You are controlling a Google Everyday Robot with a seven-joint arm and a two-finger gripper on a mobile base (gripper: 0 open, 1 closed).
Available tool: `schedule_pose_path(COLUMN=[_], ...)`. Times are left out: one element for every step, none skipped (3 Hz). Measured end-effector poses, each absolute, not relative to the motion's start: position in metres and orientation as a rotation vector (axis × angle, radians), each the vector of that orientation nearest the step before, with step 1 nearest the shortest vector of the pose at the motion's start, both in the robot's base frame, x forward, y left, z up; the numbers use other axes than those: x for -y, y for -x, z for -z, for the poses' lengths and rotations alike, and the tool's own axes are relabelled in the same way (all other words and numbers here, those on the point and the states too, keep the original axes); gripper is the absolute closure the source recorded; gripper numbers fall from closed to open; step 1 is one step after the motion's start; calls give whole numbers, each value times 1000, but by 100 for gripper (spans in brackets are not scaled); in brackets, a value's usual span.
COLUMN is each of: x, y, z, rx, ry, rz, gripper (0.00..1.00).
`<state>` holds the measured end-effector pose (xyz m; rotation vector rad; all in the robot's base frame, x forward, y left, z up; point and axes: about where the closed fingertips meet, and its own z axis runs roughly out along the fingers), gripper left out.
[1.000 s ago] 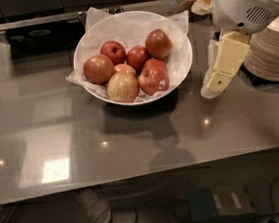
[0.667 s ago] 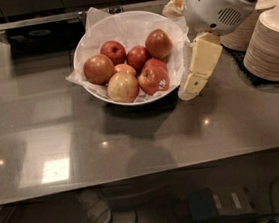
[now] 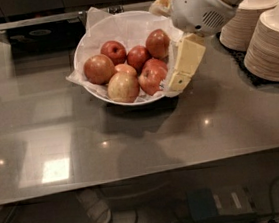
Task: Pick apple from white bowl
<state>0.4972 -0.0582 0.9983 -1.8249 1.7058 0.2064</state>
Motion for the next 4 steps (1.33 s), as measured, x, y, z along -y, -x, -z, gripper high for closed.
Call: schedule_pose_path(x=[15, -19, -41, -55], y=[-517, -529, -540, -554], z=[-997, -993, -986, -979], rx=[-1573, -1495, -1461, -1458], ry=[1846, 1867, 1876, 1875], rz=[-279, -335, -354, -341], gripper=[0, 0, 0, 14])
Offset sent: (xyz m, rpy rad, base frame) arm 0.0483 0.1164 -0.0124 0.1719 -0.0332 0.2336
